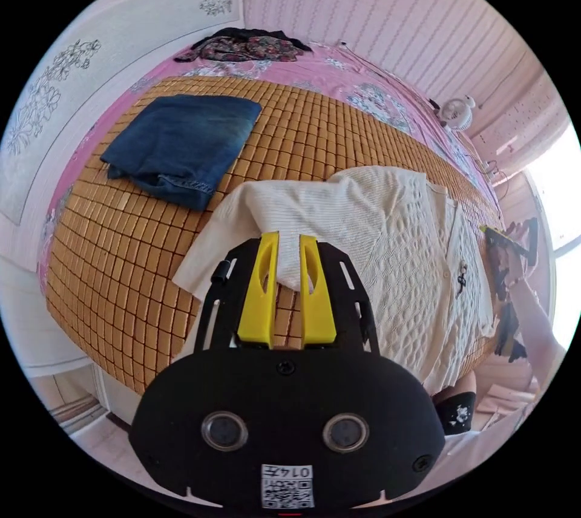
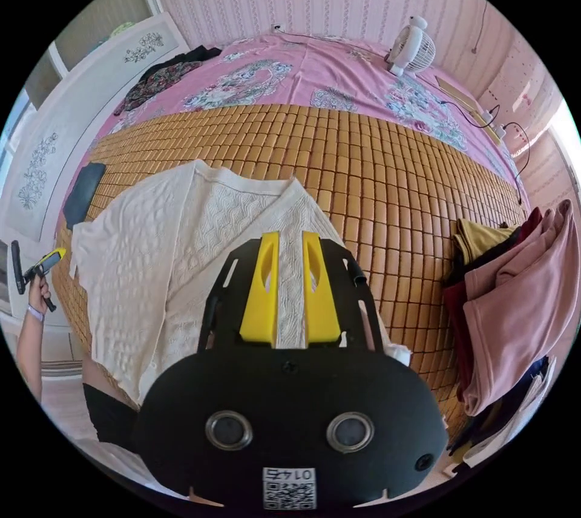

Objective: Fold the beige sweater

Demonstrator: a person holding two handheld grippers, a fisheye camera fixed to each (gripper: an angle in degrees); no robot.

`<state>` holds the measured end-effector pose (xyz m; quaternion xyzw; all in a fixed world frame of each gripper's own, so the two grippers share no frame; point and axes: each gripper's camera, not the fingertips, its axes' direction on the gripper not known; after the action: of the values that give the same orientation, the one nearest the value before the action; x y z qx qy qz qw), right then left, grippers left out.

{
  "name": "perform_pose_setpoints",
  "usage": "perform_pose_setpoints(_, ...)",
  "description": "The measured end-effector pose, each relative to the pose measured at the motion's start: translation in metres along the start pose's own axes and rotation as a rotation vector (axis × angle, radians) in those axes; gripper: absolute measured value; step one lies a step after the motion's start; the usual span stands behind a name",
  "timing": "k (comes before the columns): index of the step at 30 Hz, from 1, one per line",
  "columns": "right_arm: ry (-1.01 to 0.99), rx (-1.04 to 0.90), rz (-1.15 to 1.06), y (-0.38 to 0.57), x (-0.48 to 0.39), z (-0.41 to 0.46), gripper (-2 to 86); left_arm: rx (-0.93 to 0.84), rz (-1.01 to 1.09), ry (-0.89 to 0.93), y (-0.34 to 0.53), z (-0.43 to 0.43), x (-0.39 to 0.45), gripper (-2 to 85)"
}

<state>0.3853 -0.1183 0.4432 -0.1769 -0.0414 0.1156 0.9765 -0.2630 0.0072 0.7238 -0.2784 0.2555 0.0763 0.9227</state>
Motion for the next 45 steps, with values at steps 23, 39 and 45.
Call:
perform_pose_setpoints(23,-0.218,-0.247,-0.585,0.216,-0.233,0.004,2.7,-0.282,0.19,0.231,0.228,0.0,0.096,0.9)
perform_pose_setpoints(39,-0.295,-0.261,-0.411,0.246,-0.161,-0.013,-0.2,-0.359,0.287,0.281,0.284,-0.042,0.108,2.2)
perform_pose_setpoints(45,-0.282,-0.176,-0.179,0.251,-0.089,-0.037,2.7,-0.268,0.296,0.217,0.28,-0.072,0.096,3.9)
